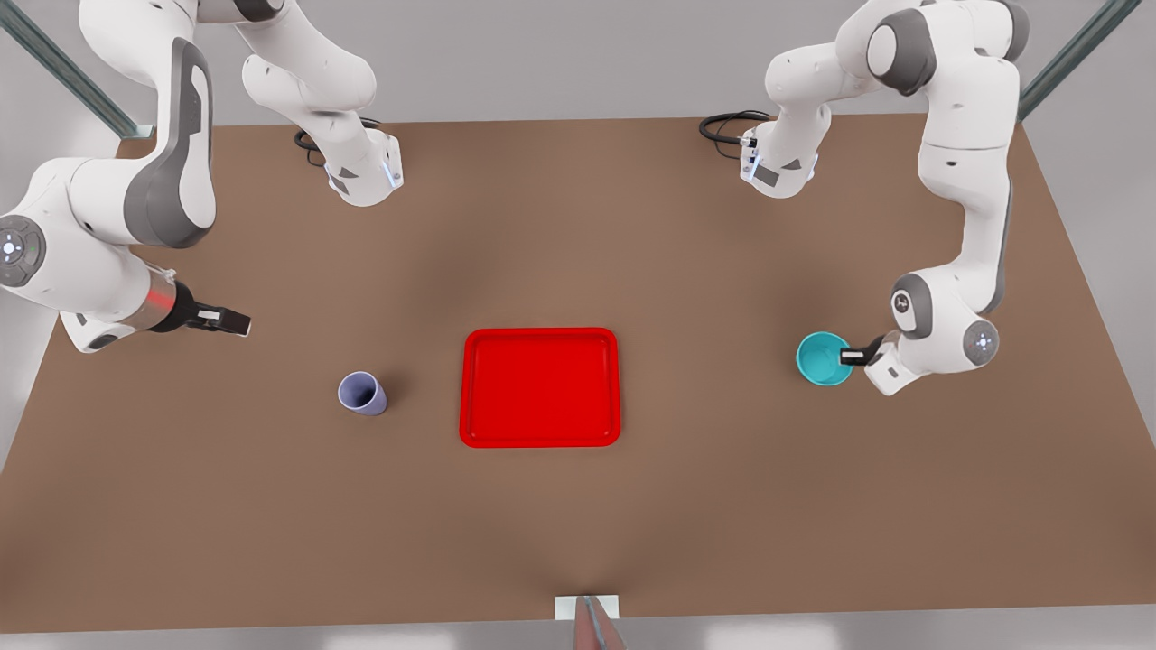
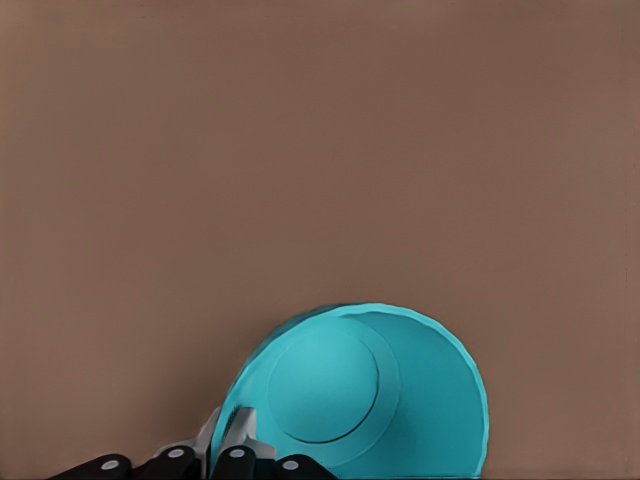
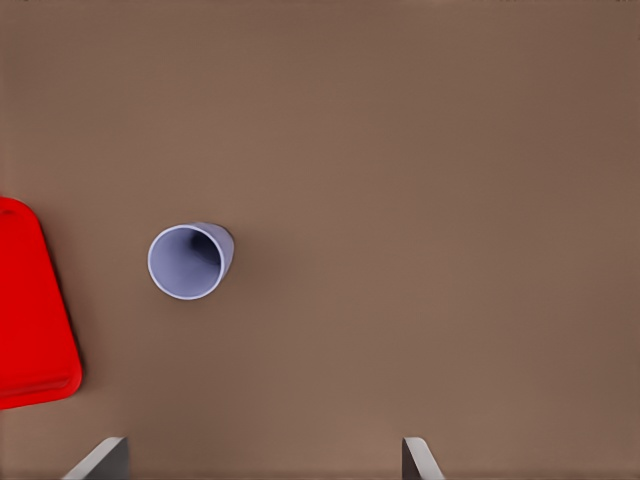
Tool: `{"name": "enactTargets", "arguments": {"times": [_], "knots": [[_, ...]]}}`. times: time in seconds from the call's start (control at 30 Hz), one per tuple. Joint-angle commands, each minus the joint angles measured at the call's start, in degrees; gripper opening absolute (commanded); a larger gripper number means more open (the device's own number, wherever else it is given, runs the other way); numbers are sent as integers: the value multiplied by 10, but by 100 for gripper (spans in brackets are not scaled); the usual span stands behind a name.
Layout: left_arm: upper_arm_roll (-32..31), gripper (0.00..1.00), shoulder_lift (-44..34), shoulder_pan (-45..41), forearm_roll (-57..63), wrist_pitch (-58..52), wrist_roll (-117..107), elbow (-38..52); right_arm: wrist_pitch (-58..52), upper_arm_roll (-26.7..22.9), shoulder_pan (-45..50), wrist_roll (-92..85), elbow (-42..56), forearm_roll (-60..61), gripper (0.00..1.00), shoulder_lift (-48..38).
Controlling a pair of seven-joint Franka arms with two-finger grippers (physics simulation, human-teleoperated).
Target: Place the bowl on the tray with the left arm and the cup on the tray with the right arm
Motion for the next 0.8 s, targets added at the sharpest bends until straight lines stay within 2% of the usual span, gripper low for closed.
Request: {"name": "enactTargets", "arguments": {"times": [0.0, 0.07, 0.13, 0.17, 0.23, 0.3, 0.5, 0.63, 0.67, 0.7, 0.77], "knots": [[0, 21, -2, -32, -19, -40, -52, 32, 0, -1, 0, -1, 0, 0, 100, 0], [-60, 21, 17, -52, -35, -143, -200, 156, 0, -1, 0, -1, 0, 0, 100, 0], [-121, 21, 25, -100, -36, -134, -363, 186, 0, -1, 0, -1, 0, 0, 100, 0], [-121, 21, 59, -156, -36, -135, -452, 252, -1, -1, 0, -1, 0, 0, 100, 0], [-121, 21, 119, -241, -42, -130, -597, 325, -1, -1, 0, -1, 0, 0, 100, 0], [-122, 21, 162, -279, -54, -105, -678, 379, -1, -1, 0, -1, 0, 0, 100, 0], [-121, 21, 213, -337, -98, -41, -730, 382, -1, -1, 0, -1, 0, 0, 100, 0], [-118, 22, 247, -338, -93, 0, -698, 382, -1, -1, 0, -1, -1, 0, 100, 0], [-116, 43, 251, -338, -93, 0, -669, 382, -1, -1, 0, -1, 0, 0, 100, 0], [-115, 53, 254, -337, -93, 0, -657, 382, -1, -1, 0, -1, -1, 0, 100, 0], [-114, 95, 254, -335, -92, -1, -624, 379, -1, -1, 0, -1, -1, 0, 100, 0]]}}
